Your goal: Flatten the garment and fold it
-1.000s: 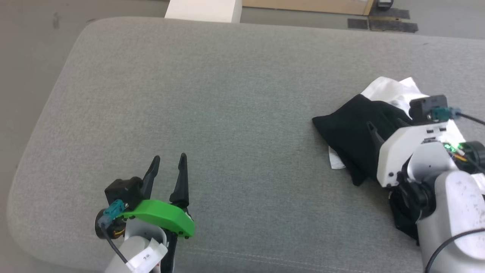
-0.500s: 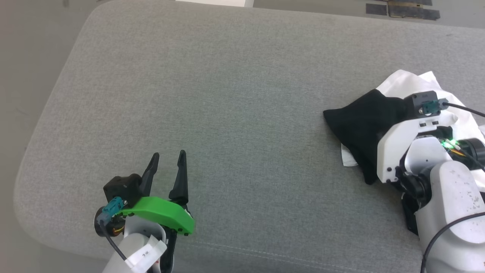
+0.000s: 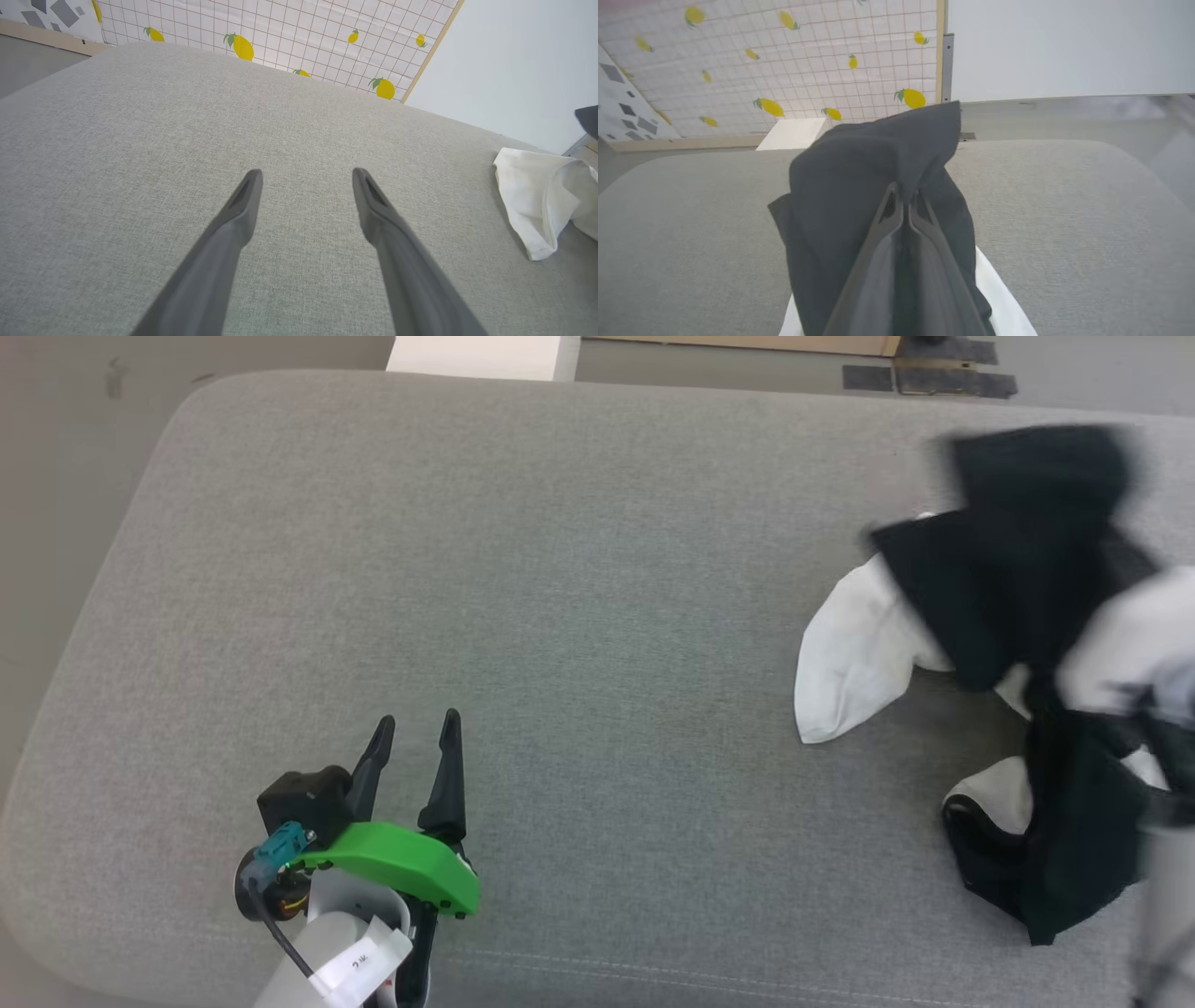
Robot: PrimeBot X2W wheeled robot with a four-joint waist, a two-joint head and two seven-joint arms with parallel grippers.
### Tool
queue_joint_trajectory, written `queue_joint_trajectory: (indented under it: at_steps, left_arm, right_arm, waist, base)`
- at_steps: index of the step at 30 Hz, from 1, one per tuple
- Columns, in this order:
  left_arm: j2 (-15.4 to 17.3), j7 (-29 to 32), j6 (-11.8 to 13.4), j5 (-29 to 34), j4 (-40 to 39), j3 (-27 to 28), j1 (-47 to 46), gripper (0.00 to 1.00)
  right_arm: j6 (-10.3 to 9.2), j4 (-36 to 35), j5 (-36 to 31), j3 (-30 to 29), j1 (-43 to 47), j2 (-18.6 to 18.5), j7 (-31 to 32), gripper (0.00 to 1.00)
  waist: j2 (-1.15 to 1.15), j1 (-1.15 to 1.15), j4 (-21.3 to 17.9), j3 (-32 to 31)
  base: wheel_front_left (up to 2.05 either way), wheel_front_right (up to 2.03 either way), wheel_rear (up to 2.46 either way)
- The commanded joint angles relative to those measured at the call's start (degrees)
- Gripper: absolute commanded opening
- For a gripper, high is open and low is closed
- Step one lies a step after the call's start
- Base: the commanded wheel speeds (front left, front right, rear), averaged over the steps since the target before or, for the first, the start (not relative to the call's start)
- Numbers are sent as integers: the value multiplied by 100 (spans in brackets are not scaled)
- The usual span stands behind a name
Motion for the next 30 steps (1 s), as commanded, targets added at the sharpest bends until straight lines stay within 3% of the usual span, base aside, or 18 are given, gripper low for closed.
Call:
queue_joint_trajectory:
  at_steps: [1,7,12,13,20,24,25,26,30]
  left_arm:
    - [35,-5,5,-23,-3,-9,-82,100]
    - [57,29,-13,-55,13,-44,-66,100]
    - [84,83,-27,-77,27,-77,-69,100]
    - [84,93,-25,-79,28,-85,-77,100]
    - [78,112,-38,-88,32,-147,-108,100]
    - [91,111,-23,-104,17,-155,-71,100]
    - [96,110,-12,-109,5,-152,-54,100]
    - [110,104,13,-125,-21,-138,-14,100]
    - [98,112,25,-147,-40,-149,-33,100]
  right_arm:
    - [-9,-156,77,-319,225,25,-17,0]
    - [-9,-315,60,-1811,1105,77,273,0]
    - [-9,233,415,-1968,1503,81,449,1]
    - [-9,266,455,-1946,1518,81,369,99]
    - [-9,-16,547,-1783,1383,82,-379,100]
    - [-9,-414,438,-1414,1337,82,-476,100]
    - [-9,-518,398,-1232,1333,82,-427,100]
    - [-9,-585,352,-626,1264,82,-147,100]
    - [-9,-199,169,261,950,83,276,100]
  waist:
    - [0,0,-40,-21]
    - [0,0,-108,-51]
    - [0,0,-169,-67]
    - [0,0,-174,-77]
    - [0,0,-106,-175]
    - [0,0,-48,-207]
    - [0,0,-39,-200]
    - [0,0,-42,-183]
    - [0,0,-26,-90]
  base:
    - [0,0,0]
    - [0,0,0]
    - [0,0,0]
    - [0,0,0]
    - [0,0,0]
    - [0,0,0]
    - [0,0,0]
    - [0,0,0]
    - [0,0,0]
